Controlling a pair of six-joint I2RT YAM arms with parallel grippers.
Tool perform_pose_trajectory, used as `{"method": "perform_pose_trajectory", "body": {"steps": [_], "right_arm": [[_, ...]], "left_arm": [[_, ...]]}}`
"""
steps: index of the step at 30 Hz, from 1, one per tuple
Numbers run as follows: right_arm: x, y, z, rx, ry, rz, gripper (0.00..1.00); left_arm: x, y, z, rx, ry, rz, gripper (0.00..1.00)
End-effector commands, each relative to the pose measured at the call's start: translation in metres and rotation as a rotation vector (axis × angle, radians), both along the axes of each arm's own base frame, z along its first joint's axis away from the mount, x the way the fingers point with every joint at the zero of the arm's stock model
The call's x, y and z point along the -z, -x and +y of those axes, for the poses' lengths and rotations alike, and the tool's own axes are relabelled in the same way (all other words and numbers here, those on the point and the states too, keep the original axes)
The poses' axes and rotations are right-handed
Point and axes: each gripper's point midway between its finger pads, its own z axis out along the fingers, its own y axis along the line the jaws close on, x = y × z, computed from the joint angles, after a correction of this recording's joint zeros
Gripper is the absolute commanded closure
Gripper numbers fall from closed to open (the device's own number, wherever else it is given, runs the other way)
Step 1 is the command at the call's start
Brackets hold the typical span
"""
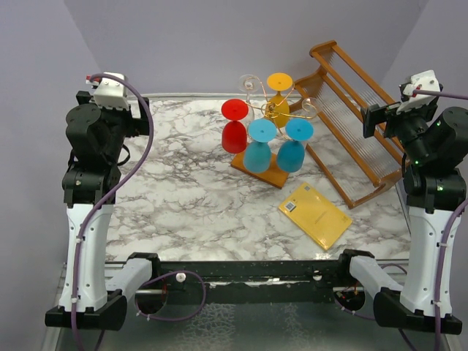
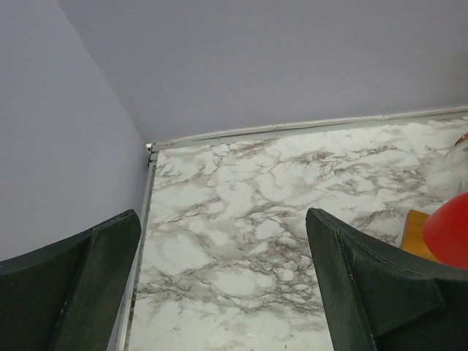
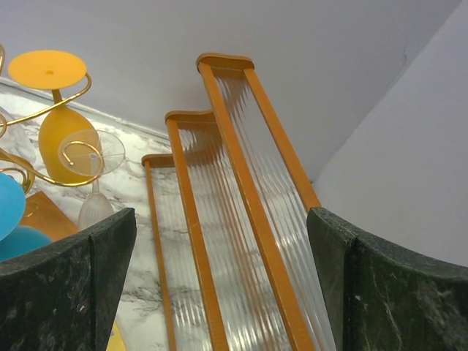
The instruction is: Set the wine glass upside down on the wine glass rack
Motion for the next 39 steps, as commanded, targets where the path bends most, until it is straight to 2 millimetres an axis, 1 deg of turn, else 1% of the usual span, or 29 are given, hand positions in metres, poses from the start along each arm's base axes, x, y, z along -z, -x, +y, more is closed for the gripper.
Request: {"method": "perform_pose_trajectory", "body": {"steps": [1,8,15,20,25,29,35,39], "right_arm": [[-0.002,0.007,0.005,-0.022,-0.027,0.000,0.00],[-0.001,0.010,0.005,-0.024,-0.029,0.001,0.00],[-0.004,0.012,0.002,-0.010,-0.030,-0.006,0.01],[-0.004,0.015,-0.004,0.023,-0.027,-0.011,0.00],[0.004,0.018,-0.005,0.028,-0.021,0.001,0.00],[0.004,0.023,-0.007,0.041,-0.019,-0.001,0.00],[0.003,0.020,-0.008,0.045,-0.025,0.003,0.00],[0.002,0.020,-0.005,0.030,-0.026,0.003,0.00]], "left_arm": [[-0.008,0.000,-0.006,0.042,-0.002,-0.016,0.01],[-0.011,0.002,-0.005,0.039,-0.004,-0.022,0.01],[-0.014,0.011,0.001,0.010,-0.020,-0.033,0.01],[-0.008,0.015,0.009,-0.033,-0.038,-0.027,0.01],[-0.011,0.015,0.005,-0.014,-0.014,-0.029,0.01],[-0.009,0.012,0.001,0.008,-0.006,-0.020,0.01],[-0.006,0.012,0.001,0.007,-0.007,-0.010,0.01],[-0.004,0.011,0.000,0.009,-0.008,-0.005,0.01]]}}
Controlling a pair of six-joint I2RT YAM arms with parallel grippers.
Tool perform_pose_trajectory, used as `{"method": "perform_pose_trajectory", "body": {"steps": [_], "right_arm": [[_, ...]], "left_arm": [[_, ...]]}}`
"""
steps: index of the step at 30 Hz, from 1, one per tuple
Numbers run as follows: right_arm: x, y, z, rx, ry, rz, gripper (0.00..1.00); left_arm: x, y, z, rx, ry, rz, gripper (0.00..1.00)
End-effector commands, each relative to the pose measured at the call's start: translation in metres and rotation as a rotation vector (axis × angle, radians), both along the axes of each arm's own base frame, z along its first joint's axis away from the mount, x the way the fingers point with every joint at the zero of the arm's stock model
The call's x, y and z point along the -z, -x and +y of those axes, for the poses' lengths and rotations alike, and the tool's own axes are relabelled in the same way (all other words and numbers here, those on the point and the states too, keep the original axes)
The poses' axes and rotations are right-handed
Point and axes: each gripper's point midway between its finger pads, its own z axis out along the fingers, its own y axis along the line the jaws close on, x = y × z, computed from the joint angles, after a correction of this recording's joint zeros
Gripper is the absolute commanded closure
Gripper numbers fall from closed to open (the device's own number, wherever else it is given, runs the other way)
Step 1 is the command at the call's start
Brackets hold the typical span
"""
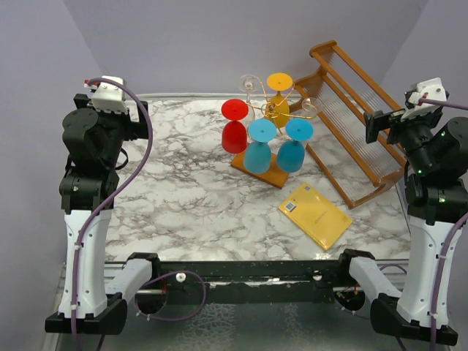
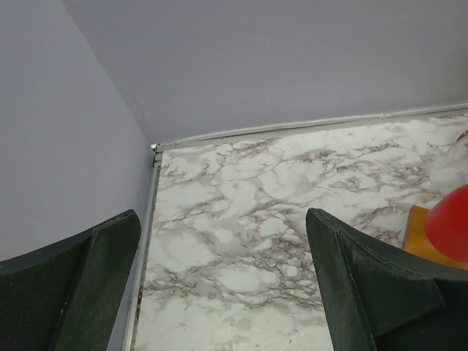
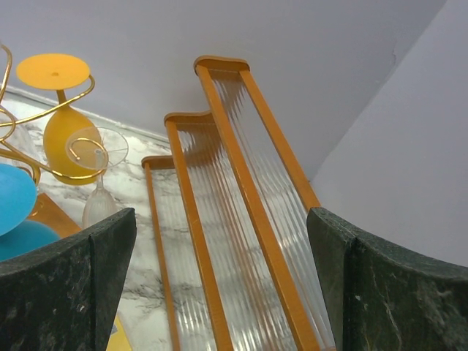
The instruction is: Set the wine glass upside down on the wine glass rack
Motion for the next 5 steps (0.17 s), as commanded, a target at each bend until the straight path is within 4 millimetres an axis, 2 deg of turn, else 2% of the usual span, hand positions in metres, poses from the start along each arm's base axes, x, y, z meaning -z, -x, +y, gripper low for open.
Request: {"method": "perform_pose_trajectory", "body": {"steps": [1,5], "right_arm": [[0.0058,0.0011,-0.0027,0.014,-0.013,0.027,0.00],[0.0080,0.0009,-0.0044,0.022,-0.010,0.028,0.00]], "left_arm": [[-0.0035,0.0010,-0.0018,0.012,0.007,-0.005,0.01],[-0.0046,0.0027,-0.0094,0.060,-0.007,-0.003,0.01]]}}
